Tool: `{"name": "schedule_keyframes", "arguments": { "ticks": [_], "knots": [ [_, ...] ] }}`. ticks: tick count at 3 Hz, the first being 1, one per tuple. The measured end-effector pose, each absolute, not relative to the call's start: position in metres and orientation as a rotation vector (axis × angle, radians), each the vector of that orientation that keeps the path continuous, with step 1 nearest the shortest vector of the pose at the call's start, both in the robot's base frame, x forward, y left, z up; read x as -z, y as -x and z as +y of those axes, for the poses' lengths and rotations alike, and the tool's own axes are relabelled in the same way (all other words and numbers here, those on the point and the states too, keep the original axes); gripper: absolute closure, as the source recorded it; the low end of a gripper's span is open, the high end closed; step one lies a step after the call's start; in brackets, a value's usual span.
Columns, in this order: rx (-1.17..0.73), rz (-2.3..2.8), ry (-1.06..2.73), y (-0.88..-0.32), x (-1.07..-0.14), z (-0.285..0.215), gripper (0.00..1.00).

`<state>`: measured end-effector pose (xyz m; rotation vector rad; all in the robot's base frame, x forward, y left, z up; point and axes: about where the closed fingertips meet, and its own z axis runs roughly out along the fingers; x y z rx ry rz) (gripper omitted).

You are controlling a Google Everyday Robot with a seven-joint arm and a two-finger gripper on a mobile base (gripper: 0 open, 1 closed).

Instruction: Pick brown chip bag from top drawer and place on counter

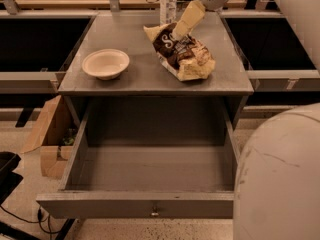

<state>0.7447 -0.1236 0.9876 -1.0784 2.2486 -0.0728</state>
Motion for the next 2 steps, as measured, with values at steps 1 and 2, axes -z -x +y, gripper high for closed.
{"name": "schedule_keyframes", "arguments": {
  "ticks": [1, 2],
  "knots": [
    [0.026, 2.255, 1.009, -0.738, -0.997, -0.16, 0.0],
    [-0.082, 2.282, 0.812, -0.719, -1.001, -0.225, 0.0]
  ]
}}
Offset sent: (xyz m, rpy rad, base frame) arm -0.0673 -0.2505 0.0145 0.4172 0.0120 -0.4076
